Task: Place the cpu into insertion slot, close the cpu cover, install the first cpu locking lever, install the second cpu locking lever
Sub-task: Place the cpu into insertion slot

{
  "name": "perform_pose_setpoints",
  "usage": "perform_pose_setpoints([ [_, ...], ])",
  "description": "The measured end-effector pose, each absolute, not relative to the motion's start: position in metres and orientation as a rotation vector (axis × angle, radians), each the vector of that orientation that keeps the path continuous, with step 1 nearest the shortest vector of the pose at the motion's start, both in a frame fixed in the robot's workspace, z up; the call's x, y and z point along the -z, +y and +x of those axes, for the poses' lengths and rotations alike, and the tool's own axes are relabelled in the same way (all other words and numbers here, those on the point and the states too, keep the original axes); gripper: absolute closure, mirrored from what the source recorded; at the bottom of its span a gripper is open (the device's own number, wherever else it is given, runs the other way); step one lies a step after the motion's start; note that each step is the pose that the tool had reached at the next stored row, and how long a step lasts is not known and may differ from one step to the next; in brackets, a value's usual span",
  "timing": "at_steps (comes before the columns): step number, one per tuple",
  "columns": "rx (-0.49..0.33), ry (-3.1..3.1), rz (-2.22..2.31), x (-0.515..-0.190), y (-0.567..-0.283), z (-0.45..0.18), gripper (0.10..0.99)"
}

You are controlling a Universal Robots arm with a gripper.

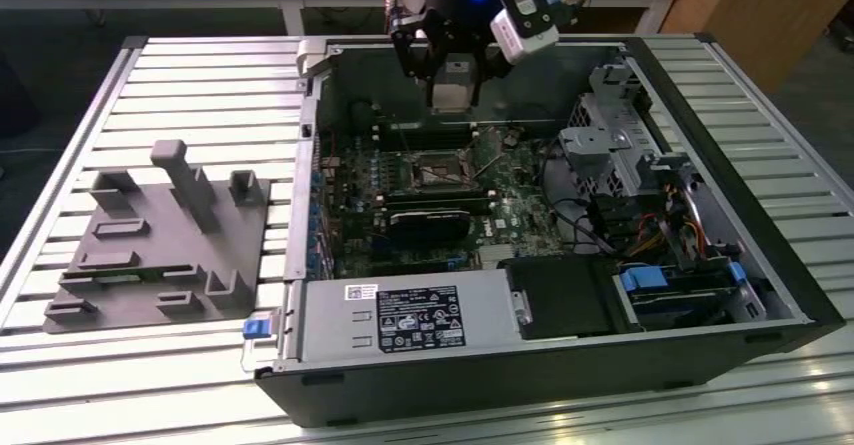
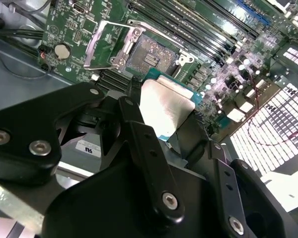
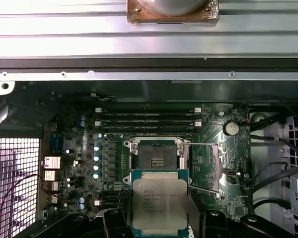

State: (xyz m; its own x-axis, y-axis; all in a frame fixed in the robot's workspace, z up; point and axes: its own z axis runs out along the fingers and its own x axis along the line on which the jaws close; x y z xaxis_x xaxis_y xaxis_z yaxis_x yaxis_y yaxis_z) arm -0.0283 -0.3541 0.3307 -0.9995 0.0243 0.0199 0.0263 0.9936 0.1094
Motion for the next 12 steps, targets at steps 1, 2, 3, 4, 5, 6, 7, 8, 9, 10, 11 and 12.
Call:
perform_pose_setpoints([
  [1, 0.172, -3.118, -0.040, -0.329, -0.354, -0.028, 0.549],
  [2, 0.172, -3.118, -0.040, -0.327, -0.354, -0.028, 0.549],
  [3, 0.172, -3.118, -0.040, -0.325, -0.354, -0.028, 0.549],
  [4, 0.172, -3.118, -0.040, -0.324, -0.354, -0.028, 0.549],
  [5, 0.172, -3.118, -0.040, -0.322, -0.354, -0.028, 0.549],
  [6, 0.172, -3.118, -0.040, -0.320, -0.354, -0.028, 0.549],
  [7, 0.171, -3.118, -0.040, -0.318, -0.354, -0.028, 0.549],
  [8, 0.172, -3.118, -0.040, -0.316, -0.354, -0.028, 0.549],
  [9, 0.172, -3.118, -0.040, -0.315, -0.354, -0.028, 0.549],
  [10, 0.172, -3.118, -0.040, -0.313, -0.354, -0.028, 0.549],
  [11, 0.172, -3.118, -0.040, -0.311, -0.354, -0.028, 0.549],
  [12, 0.172, -3.118, -0.040, -0.309, -0.354, -0.028, 0.549],
])
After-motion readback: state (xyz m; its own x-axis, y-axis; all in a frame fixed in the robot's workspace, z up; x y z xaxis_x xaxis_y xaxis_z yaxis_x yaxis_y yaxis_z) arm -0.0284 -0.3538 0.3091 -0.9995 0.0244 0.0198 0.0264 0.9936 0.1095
